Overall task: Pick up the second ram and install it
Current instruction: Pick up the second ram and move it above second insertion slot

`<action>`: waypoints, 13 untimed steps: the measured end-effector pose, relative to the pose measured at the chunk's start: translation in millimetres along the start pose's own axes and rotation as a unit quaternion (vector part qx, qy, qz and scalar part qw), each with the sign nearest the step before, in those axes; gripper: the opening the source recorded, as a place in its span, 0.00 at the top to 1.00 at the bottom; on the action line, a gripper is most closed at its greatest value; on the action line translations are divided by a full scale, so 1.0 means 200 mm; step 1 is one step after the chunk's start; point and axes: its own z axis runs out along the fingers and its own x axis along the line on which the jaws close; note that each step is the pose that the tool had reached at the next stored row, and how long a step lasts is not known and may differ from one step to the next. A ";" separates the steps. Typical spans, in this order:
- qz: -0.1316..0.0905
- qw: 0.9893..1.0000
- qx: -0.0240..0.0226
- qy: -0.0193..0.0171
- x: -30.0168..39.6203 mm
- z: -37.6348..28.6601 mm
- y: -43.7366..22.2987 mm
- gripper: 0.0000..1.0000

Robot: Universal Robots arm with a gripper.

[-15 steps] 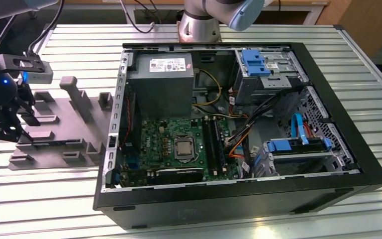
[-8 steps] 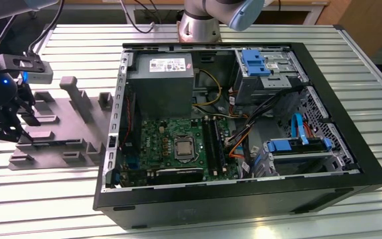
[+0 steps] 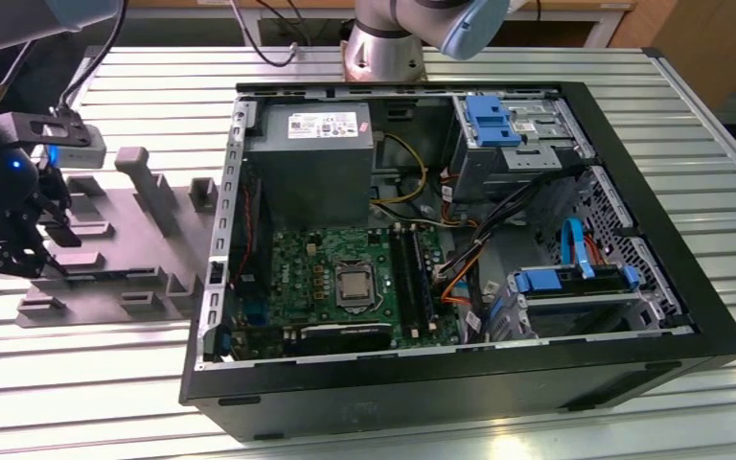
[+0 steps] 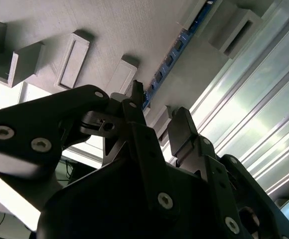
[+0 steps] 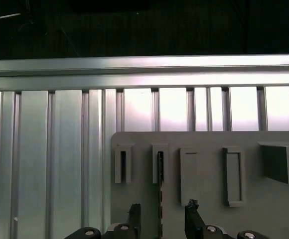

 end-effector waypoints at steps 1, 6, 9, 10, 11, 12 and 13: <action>0.000 1.000 0.000 0.000 0.001 0.009 0.000 0.53; 0.000 1.000 0.000 0.000 0.008 0.055 -0.002 0.53; 0.000 1.000 0.000 0.000 0.011 0.082 -0.002 0.53; 0.000 1.000 0.000 -0.001 0.012 0.091 -0.002 0.53; 0.000 1.000 0.000 -0.002 0.012 0.097 -0.001 0.53; 0.000 1.000 0.000 -0.003 0.012 0.098 -0.001 0.53; 0.000 1.000 0.000 -0.003 0.012 0.098 -0.001 0.53</action>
